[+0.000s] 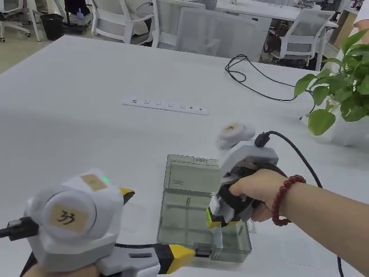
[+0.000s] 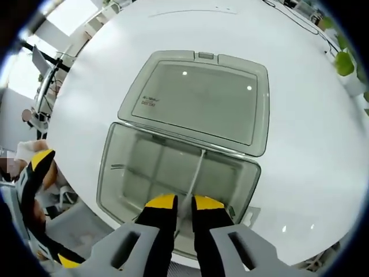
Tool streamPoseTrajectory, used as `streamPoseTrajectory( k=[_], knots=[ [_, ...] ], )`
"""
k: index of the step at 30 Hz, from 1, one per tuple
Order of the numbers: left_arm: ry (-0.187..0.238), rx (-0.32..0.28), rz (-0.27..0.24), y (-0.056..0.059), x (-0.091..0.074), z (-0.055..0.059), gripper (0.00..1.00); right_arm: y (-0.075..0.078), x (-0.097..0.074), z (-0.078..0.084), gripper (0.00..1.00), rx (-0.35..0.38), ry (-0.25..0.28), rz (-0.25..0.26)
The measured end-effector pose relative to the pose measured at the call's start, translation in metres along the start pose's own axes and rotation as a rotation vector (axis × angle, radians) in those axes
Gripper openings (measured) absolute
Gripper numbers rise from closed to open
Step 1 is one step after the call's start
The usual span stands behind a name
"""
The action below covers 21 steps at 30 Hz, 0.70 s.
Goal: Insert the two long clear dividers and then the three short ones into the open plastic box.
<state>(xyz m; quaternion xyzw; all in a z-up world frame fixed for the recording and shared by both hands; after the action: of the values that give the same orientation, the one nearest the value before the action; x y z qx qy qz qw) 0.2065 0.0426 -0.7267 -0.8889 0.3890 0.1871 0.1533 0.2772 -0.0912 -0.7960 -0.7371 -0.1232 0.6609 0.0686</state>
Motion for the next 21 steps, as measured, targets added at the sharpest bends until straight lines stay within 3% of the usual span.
streamPoseTrajectory(
  k=[7,11,15,18,21],
  knots=[
    [-0.002,-0.009,-0.017,-0.004,-0.004,-0.001,0.87,-0.004,-0.009,-0.002,0.2,-0.007,0.064,-0.086],
    [-0.002,-0.012,-0.027,-0.006,-0.009,-0.002,0.87,-0.005,-0.016,0.001,0.25,-0.052,0.106,-0.112],
    [-0.005,-0.012,-0.034,-0.006,-0.012,-0.003,0.88,-0.007,-0.024,0.003,0.3,-0.112,0.164,-0.158],
    [-0.007,-0.013,-0.04,-0.007,-0.014,-0.004,0.87,-0.011,-0.032,0.004,0.33,-0.202,0.209,-0.204],
    [-0.01,-0.01,-0.051,-0.007,-0.017,-0.004,0.87,-0.01,-0.039,0.007,0.36,-0.281,0.25,-0.205]
  ],
)
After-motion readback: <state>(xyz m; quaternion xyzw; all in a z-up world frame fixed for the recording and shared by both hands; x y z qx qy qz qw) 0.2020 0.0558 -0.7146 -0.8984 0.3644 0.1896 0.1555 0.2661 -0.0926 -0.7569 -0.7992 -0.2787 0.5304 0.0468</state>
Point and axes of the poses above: the centre of the closed fingertips' face, and the gripper's own axes: x roughly forward along the fingers, y roughly to its right, z roughly out of its underside, the point moved 4 cm from there along -x, roughly backward along the fingers, and after that the axes turned 13 degrees about x, right-handed, at the moved point
